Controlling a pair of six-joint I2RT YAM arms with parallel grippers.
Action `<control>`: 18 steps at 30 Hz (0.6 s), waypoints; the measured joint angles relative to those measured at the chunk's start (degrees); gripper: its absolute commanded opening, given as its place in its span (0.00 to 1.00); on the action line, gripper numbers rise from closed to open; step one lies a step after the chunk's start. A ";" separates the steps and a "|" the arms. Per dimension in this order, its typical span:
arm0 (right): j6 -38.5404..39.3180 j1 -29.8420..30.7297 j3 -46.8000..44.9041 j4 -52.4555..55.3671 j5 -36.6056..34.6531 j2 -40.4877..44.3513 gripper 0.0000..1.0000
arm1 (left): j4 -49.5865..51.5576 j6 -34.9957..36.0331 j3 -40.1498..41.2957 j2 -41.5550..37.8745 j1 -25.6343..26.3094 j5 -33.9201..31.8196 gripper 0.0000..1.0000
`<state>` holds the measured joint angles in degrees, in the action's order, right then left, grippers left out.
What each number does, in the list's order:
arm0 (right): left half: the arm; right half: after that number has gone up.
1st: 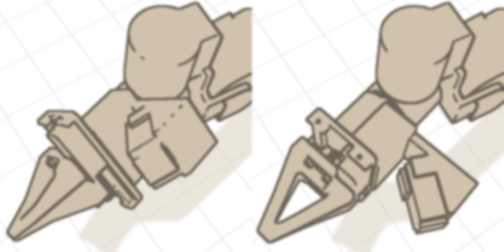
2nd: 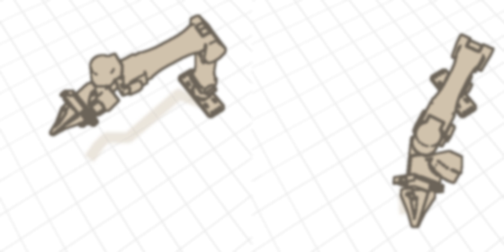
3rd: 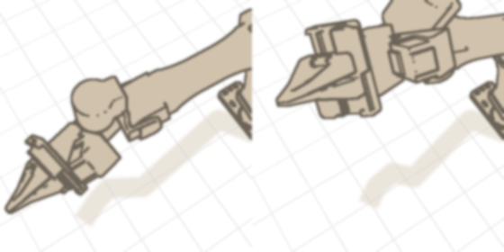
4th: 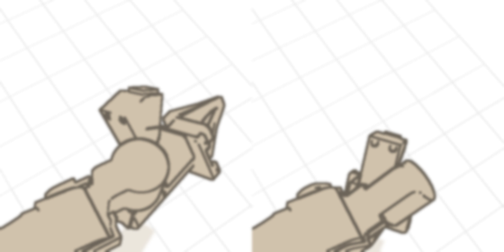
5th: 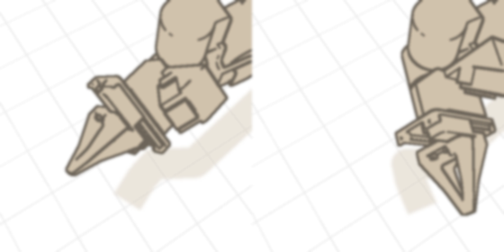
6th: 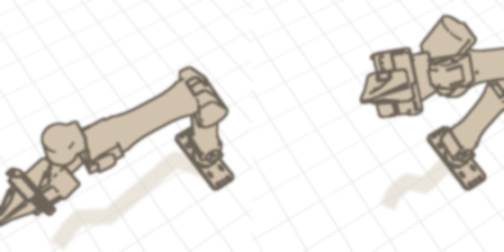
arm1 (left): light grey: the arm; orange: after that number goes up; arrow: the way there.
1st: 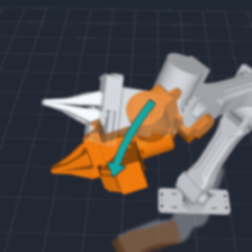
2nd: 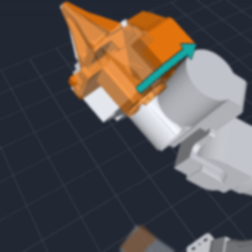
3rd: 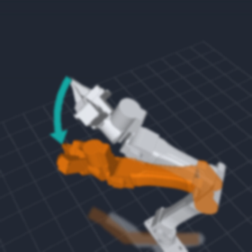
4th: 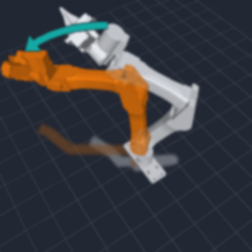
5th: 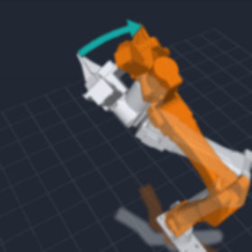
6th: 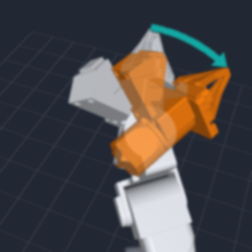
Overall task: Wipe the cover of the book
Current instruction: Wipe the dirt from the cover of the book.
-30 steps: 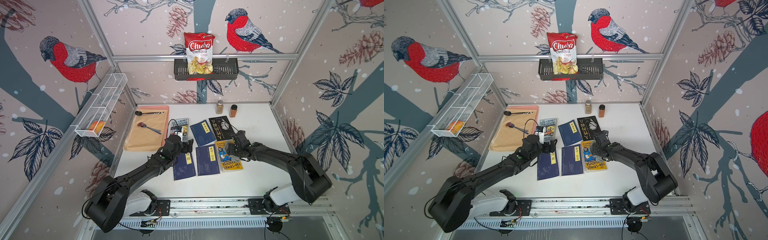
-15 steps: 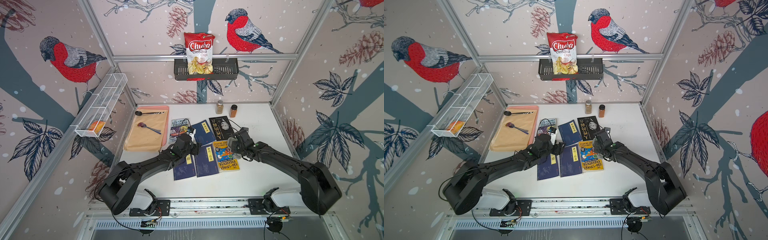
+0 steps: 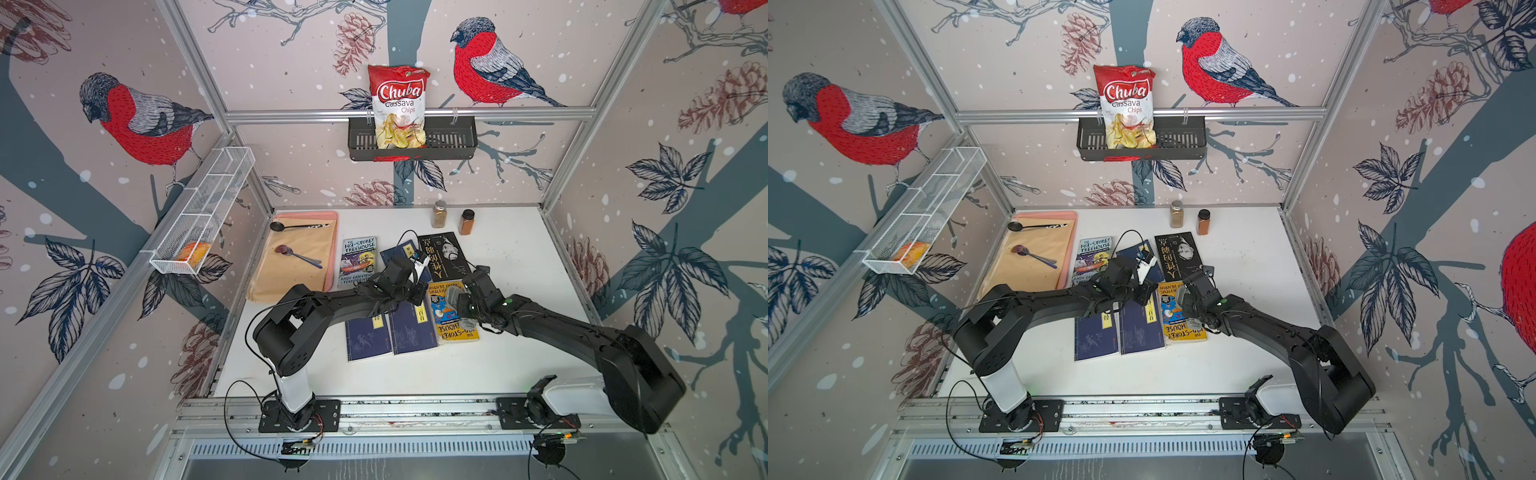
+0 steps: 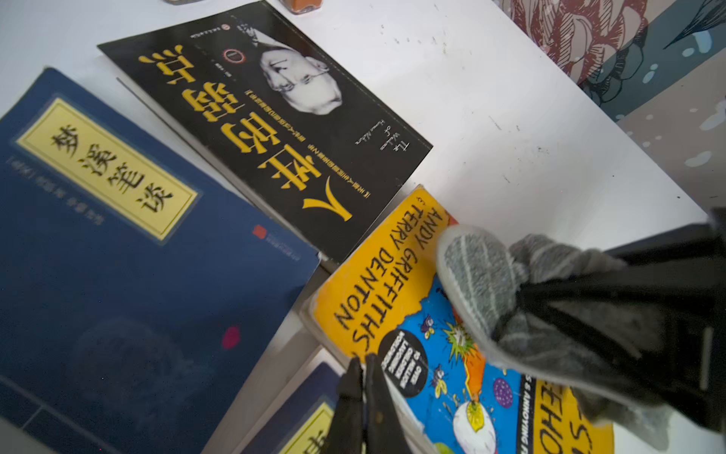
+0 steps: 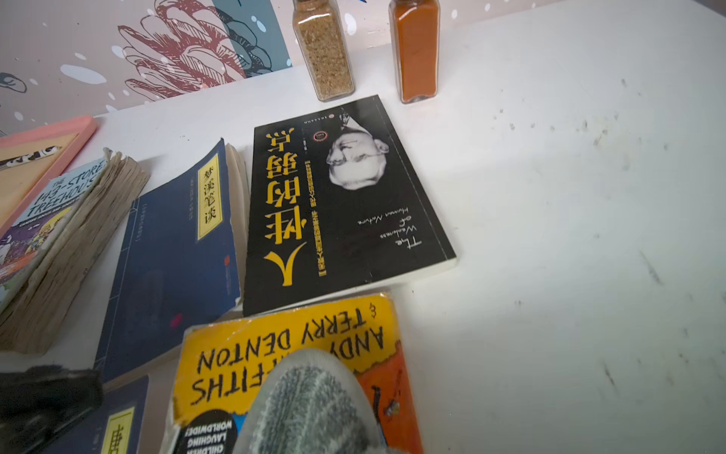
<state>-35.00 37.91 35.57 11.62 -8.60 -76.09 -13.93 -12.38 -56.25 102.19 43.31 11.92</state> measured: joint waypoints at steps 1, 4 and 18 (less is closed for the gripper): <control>-0.90 0.09 -1.22 -0.46 0.24 0.50 0.07 | -0.13 0.37 -0.04 0.37 0.20 0.22 0.06; -2.69 0.31 -4.04 -2.49 0.90 1.97 0.07 | -0.33 0.35 -0.04 2.14 0.72 1.53 0.06; -5.62 -0.63 -6.14 -7.08 1.81 1.33 0.07 | -4.96 0.39 -0.59 8.68 1.25 2.82 0.00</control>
<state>-40.62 37.28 29.43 4.54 -6.79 -74.76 -18.90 -11.99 -56.84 110.87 44.56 14.74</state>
